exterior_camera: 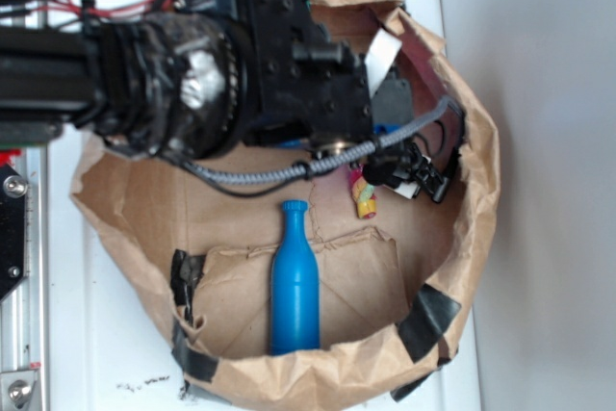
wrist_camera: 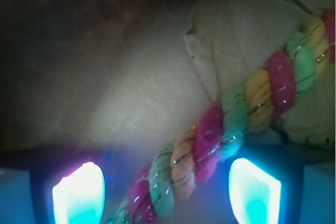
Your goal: Grab the multicolored rope.
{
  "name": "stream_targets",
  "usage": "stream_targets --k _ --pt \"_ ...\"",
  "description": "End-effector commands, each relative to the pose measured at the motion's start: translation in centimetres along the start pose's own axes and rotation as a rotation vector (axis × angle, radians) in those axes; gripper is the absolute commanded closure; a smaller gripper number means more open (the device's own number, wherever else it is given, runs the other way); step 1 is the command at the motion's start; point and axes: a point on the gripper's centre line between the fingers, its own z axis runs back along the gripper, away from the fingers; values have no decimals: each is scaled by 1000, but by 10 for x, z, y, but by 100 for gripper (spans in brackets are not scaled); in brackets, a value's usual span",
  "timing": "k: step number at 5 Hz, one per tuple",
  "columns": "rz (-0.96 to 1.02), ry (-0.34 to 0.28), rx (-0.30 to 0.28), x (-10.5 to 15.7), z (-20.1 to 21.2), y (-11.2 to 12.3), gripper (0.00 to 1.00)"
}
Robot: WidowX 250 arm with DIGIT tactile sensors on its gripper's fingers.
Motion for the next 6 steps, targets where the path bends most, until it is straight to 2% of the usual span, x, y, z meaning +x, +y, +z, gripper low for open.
stream_targets --k 1,4,5,6 --pt "-31 -41 -19 9 6 -13 0" --pt "-113 -96 31 -8 -15 -4 0" --pt "-89 -91 28 -4 -15 -6 7" --pt "-69 -114 21 0 -13 -7 100"
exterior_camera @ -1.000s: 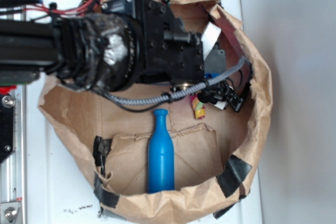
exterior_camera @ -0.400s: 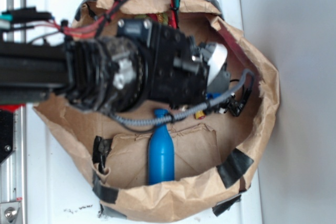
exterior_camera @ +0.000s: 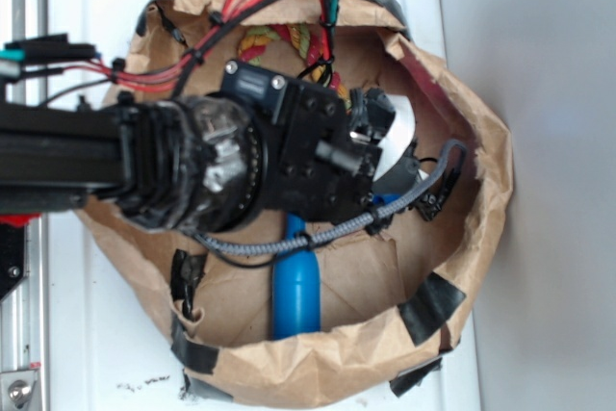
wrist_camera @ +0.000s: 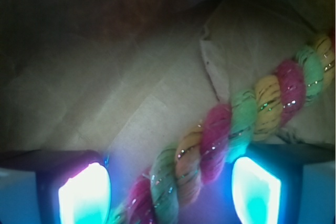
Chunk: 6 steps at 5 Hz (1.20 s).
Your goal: Grab the multicolored rope.
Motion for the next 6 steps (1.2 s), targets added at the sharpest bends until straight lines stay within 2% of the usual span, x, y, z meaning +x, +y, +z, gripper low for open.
stream_targets --k 1,4,5,6 --pt "31 -32 -36 16 3 0 100" --pt "77 -23 -89 32 16 -2 100" --pt "91 79 -118 44 46 -2 100" --pt "18 276 -174 43 101 3 100"
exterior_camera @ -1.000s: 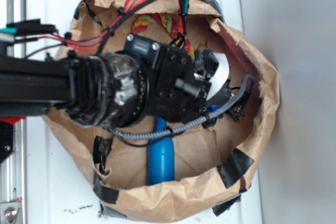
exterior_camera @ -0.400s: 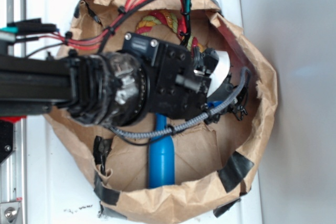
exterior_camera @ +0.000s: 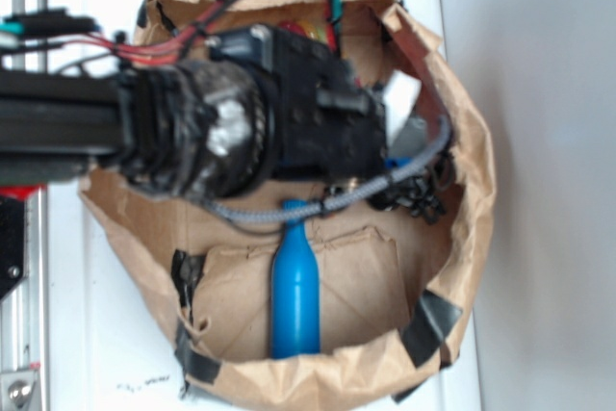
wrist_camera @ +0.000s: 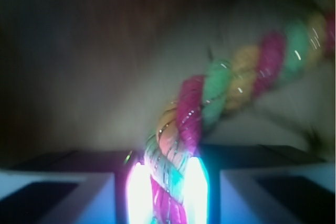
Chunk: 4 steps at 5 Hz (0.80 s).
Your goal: Grab the multicolored rope.
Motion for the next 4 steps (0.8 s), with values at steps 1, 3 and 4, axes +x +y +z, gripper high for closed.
stream_targets --k 1,3,4 --pt "-147 206 -149 16 139 -5 100" --pt "-242 271 -204 7 215 3 100" --pt "-262 197 -182 4 220 5 100"
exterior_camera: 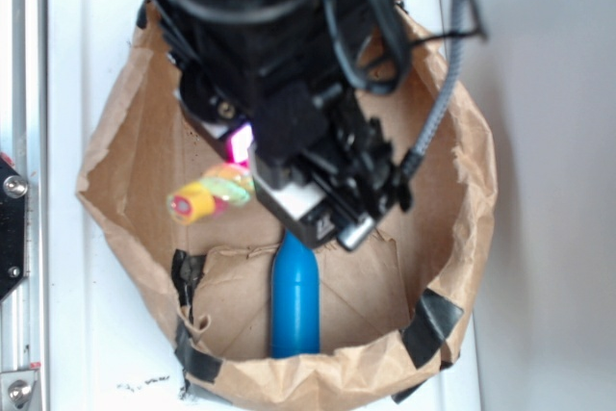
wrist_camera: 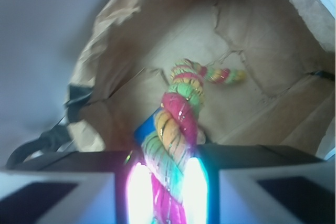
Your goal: Grab the multicolored rope.
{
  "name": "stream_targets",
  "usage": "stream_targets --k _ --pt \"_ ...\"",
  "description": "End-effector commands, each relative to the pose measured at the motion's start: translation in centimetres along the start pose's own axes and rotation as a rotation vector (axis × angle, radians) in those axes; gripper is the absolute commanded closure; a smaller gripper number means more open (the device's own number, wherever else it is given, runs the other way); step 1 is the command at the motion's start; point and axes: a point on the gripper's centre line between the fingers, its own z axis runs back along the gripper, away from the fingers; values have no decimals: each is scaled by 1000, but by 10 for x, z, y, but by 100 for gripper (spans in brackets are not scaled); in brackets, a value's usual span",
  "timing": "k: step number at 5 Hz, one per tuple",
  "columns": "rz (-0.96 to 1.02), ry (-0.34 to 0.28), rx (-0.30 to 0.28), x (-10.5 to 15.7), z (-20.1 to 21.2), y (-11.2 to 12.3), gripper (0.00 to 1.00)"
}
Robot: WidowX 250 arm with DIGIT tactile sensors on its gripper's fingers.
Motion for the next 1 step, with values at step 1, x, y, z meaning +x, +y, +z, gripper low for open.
stream_targets --k 1 --pt "-114 -198 34 5 11 4 100"
